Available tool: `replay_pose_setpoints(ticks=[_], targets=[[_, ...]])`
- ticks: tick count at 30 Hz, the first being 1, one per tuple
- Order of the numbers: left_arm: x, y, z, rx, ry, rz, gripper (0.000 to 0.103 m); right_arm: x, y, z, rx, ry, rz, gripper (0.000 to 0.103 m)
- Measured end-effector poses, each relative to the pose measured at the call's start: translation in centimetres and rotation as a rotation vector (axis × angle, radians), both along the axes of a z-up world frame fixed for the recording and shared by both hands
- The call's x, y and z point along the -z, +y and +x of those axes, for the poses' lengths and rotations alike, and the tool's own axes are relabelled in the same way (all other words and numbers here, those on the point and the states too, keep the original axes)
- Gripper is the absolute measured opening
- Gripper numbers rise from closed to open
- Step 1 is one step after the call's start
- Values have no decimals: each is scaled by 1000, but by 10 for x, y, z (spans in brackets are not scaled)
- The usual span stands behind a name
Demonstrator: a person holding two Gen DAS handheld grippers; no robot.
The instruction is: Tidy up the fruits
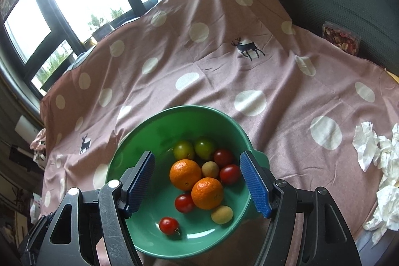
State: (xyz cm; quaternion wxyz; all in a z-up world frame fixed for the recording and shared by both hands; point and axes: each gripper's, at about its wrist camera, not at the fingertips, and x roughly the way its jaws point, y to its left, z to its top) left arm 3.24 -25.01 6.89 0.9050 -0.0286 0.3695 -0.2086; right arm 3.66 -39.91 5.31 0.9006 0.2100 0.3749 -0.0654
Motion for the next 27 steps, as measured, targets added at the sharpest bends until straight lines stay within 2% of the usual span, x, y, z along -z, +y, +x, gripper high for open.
replay_pose_setpoints(ticks=[5, 9, 11, 13, 27], targets=[[0, -1, -3, 10, -16, 7, 63, -1, 1, -1, -4, -4, -3, 71], [1, -2, -3, 16, -9, 9, 68, -1, 1, -1, -4, -1, -7, 72], [3, -2, -2, 15, 1, 9, 69, -1, 1, -1, 0, -7, -5, 86], [4, -2, -1, 9, 6, 10, 69, -3, 0, -2, 3, -20, -4, 91], [4, 7, -2, -16, 8, -13, 69, -2, 0, -2, -2, -27, -4, 91]])
